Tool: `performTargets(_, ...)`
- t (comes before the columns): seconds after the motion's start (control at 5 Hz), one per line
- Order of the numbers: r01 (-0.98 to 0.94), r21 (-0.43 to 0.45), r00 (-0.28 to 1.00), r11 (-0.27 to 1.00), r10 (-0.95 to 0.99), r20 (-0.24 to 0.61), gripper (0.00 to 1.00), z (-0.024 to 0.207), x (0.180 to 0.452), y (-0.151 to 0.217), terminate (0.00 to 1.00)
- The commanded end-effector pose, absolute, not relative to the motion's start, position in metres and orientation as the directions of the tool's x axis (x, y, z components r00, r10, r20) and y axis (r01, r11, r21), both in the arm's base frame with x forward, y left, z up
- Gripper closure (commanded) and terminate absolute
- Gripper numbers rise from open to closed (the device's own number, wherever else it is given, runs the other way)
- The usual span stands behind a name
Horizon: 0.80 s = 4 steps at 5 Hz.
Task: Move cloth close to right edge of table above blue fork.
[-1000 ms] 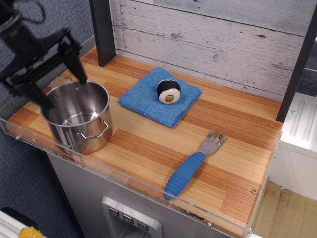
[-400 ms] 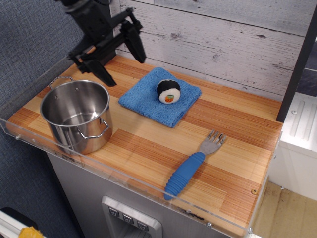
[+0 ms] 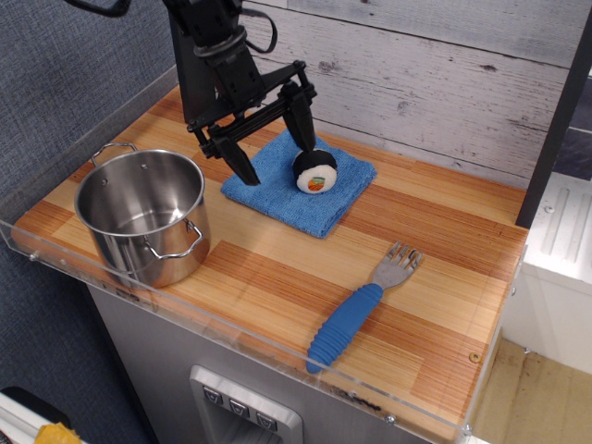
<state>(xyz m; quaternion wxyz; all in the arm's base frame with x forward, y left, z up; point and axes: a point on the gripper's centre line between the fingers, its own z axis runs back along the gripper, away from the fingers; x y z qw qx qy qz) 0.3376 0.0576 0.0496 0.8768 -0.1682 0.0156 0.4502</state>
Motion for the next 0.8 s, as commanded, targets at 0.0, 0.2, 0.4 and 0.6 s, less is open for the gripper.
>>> performTargets(0.0, -0.801, -0.269, 0.587, 0.535, 0.79, -0.178, 0.0, 0.0386, 0.3577, 0.0684, 0.0)
performTargets(0.2, -0.81, -0.265, 0.574, 0.523, 0.8, -0.175, 0.0, 0.0328, 0.3622, 0.0702, 0.0)
performTargets(0.4, -0.806, -0.273, 0.579, 0.526, 0.797, -0.174, 0.0, 0.0313, 0.3654, 0.0653, 0.0)
performTargets(0.6, -0.803, -0.269, 0.584, 0.533, 0.793, -0.173, 0.0, 0.0287, 0.3637, 0.0611, 0.0)
